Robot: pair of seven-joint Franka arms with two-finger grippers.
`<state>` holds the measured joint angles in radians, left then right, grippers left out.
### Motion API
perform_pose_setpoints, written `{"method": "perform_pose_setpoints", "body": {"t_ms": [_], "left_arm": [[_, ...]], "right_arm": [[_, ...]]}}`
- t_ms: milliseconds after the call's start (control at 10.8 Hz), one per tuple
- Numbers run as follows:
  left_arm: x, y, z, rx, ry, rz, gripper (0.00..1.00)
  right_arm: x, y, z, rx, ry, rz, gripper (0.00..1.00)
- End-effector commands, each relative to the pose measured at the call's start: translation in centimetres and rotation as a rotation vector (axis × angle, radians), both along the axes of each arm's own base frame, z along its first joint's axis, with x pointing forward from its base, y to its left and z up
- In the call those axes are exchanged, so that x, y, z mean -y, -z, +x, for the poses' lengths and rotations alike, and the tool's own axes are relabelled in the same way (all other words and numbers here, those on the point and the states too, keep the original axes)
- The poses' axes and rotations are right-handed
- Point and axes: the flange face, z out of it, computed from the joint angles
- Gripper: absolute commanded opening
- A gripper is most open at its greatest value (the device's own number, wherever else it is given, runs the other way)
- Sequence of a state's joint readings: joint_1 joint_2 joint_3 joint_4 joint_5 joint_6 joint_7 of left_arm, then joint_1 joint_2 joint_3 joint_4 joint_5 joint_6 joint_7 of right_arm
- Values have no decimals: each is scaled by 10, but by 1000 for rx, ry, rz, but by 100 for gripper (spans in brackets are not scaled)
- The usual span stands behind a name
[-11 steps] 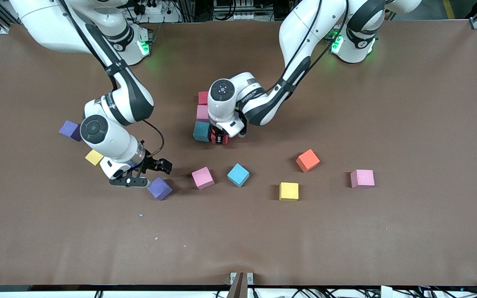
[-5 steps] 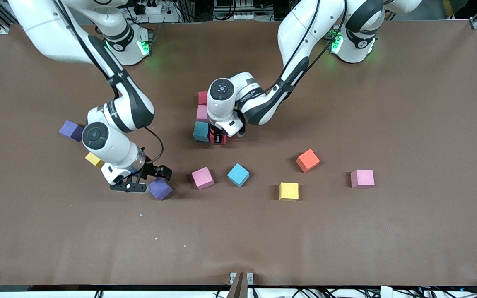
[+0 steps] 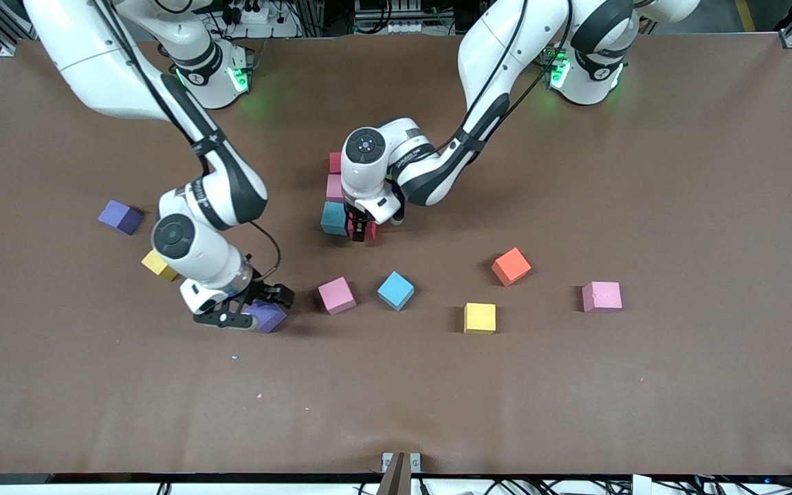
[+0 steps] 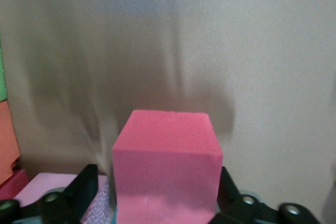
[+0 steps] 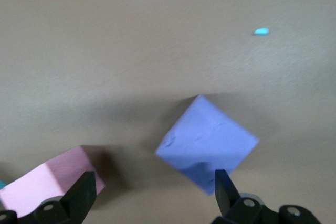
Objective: Arrange 11 blocks into digit 3
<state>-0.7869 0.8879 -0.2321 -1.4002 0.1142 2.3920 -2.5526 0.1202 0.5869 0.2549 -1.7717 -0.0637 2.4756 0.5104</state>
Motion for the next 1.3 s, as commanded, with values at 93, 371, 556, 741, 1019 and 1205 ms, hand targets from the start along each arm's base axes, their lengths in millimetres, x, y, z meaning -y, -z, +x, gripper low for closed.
{"method": "perform_pose_setpoints", "body": {"t_ms": [93,371,556,741,1019,1205], "left_arm": [[-3,-42,9,12,-23,12,100],[-21,-76,34,23,-62,11,100],[-47,-100,63,36,-101,24,100],[-88,-119,103,52,-141,33,100],[-174,-116,161,33,-133,80,100],[-238,-98,175,-10,-116,131,100]], "right_arm": [[-33,-10,-10,-13,81,1,100],[-73,-11,-27,-12,53,8,100],[-93,-17,-27,10,11,18,100],[-110,-15,-28,34,-98,9,100],[-115,-9,-25,67,-310,-1,100],[-122,-1,-28,76,-323,10,100]]}}
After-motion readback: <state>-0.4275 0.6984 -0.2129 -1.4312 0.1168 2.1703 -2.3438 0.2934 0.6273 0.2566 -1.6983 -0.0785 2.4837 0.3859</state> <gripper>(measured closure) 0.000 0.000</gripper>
